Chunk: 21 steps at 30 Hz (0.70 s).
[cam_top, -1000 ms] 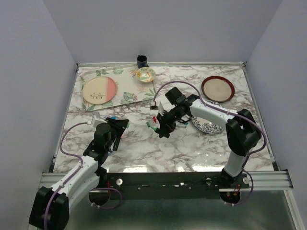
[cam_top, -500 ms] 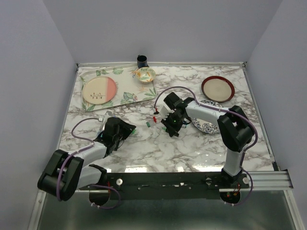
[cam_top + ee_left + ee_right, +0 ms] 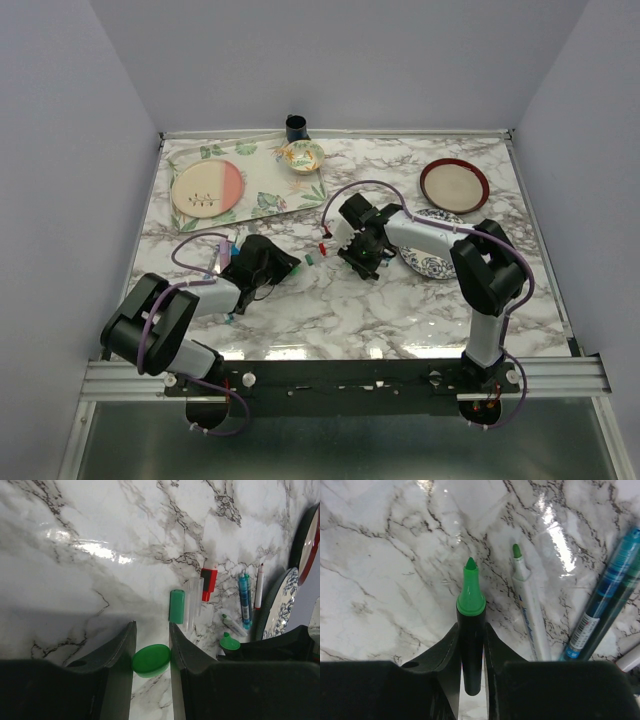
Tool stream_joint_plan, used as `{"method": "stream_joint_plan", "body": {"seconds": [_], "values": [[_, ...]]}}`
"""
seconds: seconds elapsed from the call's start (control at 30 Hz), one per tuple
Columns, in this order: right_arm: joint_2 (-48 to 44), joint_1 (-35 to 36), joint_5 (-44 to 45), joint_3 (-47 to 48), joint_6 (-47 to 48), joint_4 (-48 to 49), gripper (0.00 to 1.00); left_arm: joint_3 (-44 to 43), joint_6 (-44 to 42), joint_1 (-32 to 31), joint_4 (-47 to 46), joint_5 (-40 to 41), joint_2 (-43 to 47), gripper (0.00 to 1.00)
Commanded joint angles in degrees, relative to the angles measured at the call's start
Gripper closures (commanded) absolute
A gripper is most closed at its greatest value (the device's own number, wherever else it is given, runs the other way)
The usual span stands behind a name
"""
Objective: Open the pen caps
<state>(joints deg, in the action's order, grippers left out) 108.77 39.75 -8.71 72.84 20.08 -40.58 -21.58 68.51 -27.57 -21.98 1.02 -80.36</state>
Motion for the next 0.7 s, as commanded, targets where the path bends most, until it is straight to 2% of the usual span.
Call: {"method": "stream_joint_plan", "body": {"seconds": [0.0,0.17,0.33,0.67], "values": [[2.32,-1.34,8.36,-0.59,0.93,1.03,0.71,-1.61,-0.83,-0.73,-0.61,1.18,-4.01,0.78],[1.53,-1.78,8.45,-0.51,1.11,1.2,0.65,-2.32,-0.75,-1.08,-0.61,1.18,-4.98,0.69],[0.74,-2.22,10.03,-0.59,1.11,1.47,0.64,-2.32,-0.92,-1.17,0.09,1.36,-4.55,0.59],[-2.77,-3.1,11.17,-0.59,1.28,1.91,0.54,-2.32,-1.27,-1.34,1.15,1.71,-2.44,0.46]]}}
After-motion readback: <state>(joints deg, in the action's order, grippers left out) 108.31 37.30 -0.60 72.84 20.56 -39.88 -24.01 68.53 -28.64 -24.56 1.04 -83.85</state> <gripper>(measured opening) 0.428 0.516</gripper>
